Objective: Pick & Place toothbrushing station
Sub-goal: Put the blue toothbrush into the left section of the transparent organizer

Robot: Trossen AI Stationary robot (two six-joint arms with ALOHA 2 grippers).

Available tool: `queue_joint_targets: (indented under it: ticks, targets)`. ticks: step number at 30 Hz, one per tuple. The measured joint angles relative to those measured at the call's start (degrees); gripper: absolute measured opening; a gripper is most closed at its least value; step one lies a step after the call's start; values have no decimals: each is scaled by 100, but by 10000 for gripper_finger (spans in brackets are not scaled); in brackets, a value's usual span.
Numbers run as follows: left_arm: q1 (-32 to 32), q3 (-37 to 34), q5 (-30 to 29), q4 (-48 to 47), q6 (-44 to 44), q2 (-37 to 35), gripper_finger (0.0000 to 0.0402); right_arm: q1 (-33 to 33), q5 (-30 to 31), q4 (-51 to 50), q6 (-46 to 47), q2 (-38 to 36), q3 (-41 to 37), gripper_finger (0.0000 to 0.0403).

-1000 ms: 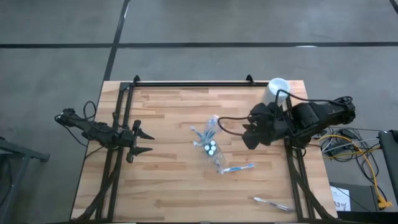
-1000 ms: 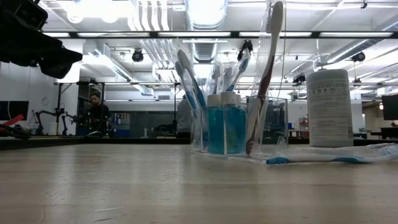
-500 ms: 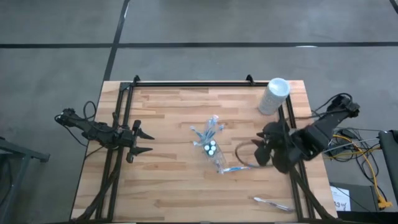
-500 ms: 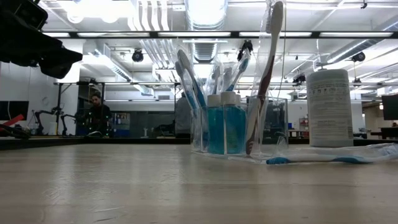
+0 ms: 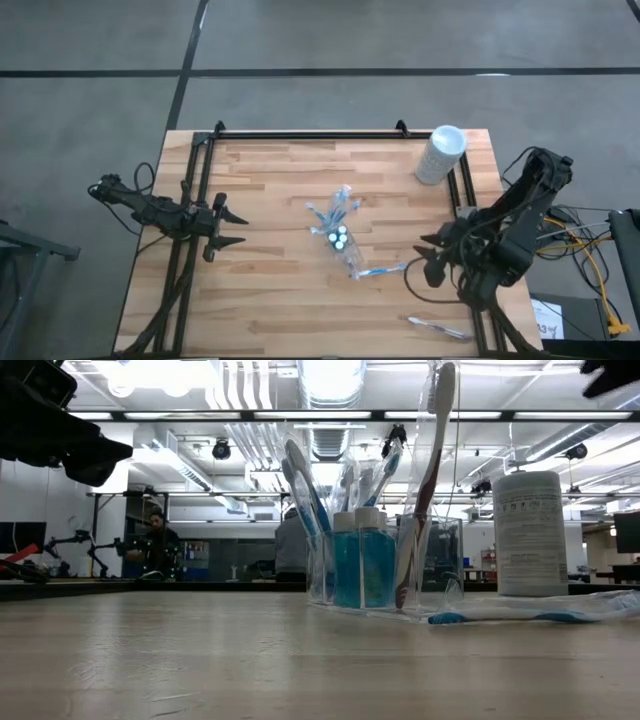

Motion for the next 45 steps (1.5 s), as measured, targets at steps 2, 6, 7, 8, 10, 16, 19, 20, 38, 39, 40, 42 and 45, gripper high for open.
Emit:
queue_joint_targets:
  ticks: [2,6,7,8,10,16,19,20,38,39,40,42,45]
  targets:
    - [0,0,0,0,-1,0,227,147,5,115,89,16,-235,167]
    - [0,0,0,2,0,0,227,321,16,336,68,108,-625,169]
    - [0,0,1,0,0,0,227,348,3,391,69,148,-713,169]
    - [-1,0,0,0,-1,0,227,360,-9,434,86,184,-795,169]
    - [-1,0,1,-1,1,-1,227,387,-42,547,101,260,-960,169]
    - [-1,0,0,0,-1,0,227,546,-106,1118,111,511,-1439,169]
    - [1,0,0,0,1,-1,227,616,-163,1351,156,665,-1624,170]
    - [-1,0,0,1,-1,0,227,624,-214,1376,258,722,-1659,171]
    - [-1,0,0,0,1,0,227,626,-766,1786,848,1381,-1826,171]
    - [0,0,0,0,-1,0,227,624,-810,1935,887,1381,-1879,171]
    - [-1,0,0,-1,0,0,227,624,-836,2092,891,1381,-1930,171]
    - [-1,0,0,0,0,-1,227,624,-856,2450,873,1392,-2046,170]
    - [-1,0,1,0,0,-1,227,623,-877,2751,899,1456,-2184,169]
